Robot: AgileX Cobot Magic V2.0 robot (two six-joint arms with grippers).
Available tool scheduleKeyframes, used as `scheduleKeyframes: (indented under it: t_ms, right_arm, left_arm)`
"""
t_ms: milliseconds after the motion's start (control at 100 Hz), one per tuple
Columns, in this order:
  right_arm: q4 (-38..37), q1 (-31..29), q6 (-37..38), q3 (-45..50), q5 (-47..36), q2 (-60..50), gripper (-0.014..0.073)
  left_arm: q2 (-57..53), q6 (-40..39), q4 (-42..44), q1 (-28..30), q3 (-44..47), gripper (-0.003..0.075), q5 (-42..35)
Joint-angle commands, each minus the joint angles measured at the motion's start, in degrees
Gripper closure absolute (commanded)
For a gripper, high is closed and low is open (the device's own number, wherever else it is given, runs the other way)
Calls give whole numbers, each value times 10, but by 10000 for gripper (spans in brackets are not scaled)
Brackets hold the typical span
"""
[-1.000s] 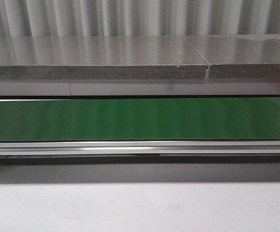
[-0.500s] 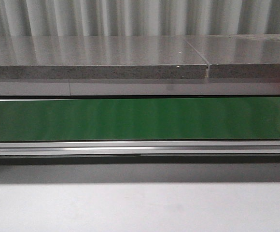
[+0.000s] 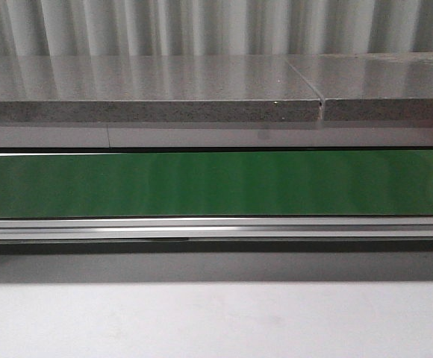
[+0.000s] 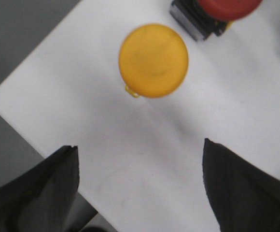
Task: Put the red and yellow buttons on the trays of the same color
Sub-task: 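Lower the left gripper over another yellow button, then close the left gripper on the yellow button's cap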
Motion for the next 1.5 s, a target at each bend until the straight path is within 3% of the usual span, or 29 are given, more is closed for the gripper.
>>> scheduleKeyframes:
  t_ms: [0, 860, 1220, 1490]
  right_arm:
    - [-3, 2, -7, -15, -37, 3, 660]
    - [-3, 2, -7, -15, -37, 3, 660]
    - [-3, 2, -7, -15, -37, 3, 660]
    - [-3, 2, -7, -15, -37, 3, 660]
  left_arm:
    - [-18, -4, -2, 3, -17, 208, -42]
    - [60, -4, -21, 3, -48, 213, -139]
    - [60, -3, -21, 3, -48, 512, -127]
    - [7, 28, -21, 3, -48, 534, -100]
